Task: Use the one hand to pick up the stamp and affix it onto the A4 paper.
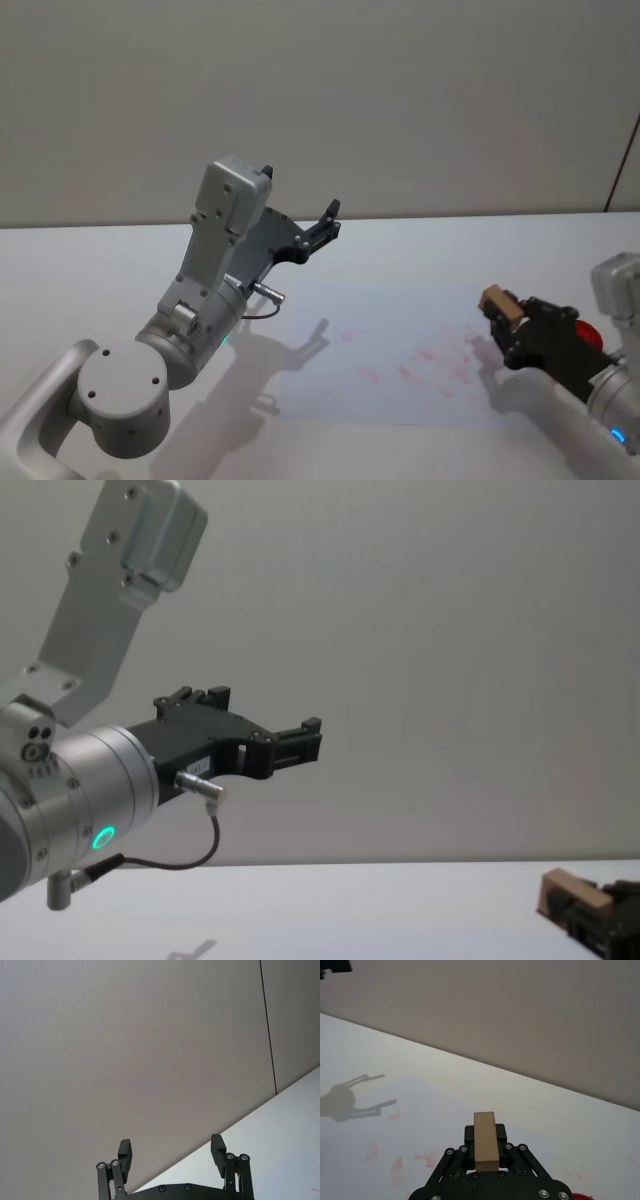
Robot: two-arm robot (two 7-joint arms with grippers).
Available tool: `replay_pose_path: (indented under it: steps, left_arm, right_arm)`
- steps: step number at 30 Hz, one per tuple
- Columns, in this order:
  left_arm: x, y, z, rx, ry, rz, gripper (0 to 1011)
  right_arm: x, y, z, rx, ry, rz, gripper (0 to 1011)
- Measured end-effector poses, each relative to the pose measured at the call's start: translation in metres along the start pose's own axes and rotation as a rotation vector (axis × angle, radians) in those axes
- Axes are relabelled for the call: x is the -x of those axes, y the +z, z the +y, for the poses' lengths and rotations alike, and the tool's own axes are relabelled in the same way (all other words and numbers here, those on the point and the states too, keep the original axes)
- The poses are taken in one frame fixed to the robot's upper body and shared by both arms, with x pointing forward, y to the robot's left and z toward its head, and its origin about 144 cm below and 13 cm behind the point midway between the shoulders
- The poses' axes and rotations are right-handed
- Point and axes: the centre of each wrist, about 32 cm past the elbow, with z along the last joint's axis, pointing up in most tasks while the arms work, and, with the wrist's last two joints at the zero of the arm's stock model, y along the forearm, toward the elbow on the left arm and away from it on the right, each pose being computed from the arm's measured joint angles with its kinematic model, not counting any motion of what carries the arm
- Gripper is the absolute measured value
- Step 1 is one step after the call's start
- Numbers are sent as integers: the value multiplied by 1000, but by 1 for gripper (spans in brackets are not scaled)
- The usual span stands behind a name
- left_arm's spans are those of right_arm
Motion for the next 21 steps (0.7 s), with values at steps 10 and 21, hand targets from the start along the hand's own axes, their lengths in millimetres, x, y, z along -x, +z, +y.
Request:
replay_pose_path:
  steps: [10,21]
  left_arm:
    - [0,0,0,0,0,0,1001]
    - [0,0,0,0,0,0,1001]
  right_arm:
    - [17,-6,-8,25,76,-19,220]
    - [24,-16,-17,56,95,-36,221]
